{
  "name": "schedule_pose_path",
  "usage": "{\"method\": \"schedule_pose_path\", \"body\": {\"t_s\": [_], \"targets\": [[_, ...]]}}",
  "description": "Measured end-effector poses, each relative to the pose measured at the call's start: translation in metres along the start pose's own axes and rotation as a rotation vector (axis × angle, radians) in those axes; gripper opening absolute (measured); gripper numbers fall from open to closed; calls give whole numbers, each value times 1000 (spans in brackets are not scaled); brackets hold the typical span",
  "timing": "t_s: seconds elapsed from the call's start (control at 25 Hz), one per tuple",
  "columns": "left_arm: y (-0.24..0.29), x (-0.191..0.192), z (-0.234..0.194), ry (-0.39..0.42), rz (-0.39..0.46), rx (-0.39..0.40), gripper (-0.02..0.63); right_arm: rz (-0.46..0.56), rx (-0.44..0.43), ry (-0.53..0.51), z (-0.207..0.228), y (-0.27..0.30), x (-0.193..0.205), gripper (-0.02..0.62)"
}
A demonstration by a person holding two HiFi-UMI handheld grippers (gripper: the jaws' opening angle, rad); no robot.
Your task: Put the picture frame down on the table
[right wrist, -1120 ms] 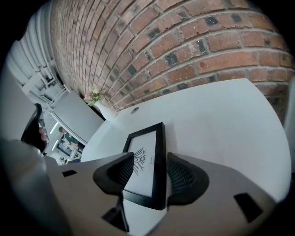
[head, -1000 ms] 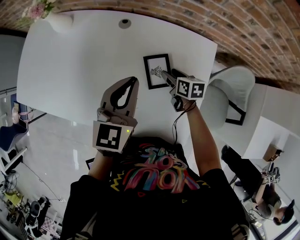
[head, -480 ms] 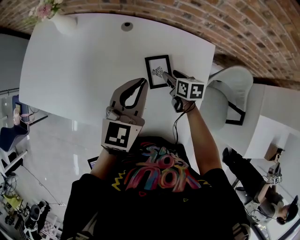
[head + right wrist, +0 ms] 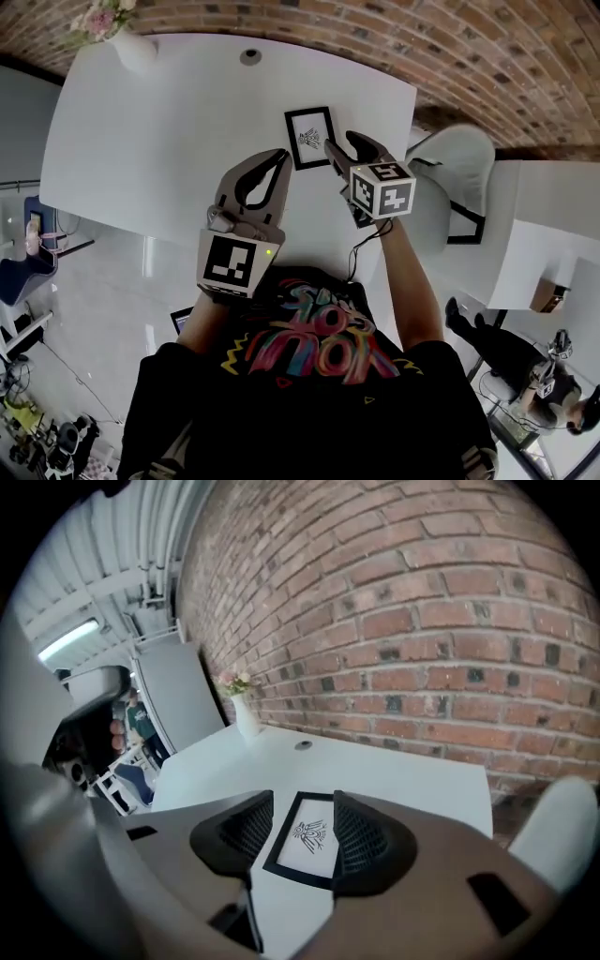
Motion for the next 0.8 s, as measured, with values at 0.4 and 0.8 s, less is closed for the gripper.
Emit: {"method": "schedule_pose_path", "body": {"t_s": [0.4,0.8], "targets": [[-23,-24,27,43,28,44,28,272,71,-142,-26,-125,-41,151],[-37,-50,44,64,101,67,28,512,166,-213,-42,-217,-55,38]]}}
Point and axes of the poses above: the fingertips, and each gripper's own axes: y forward along the fingers, z to its right, x out of its underside, the point moved 3 cm from there along -y, backward along the fingers, and after that the axes turned 12 degrees about x, right-handed, at the moved point
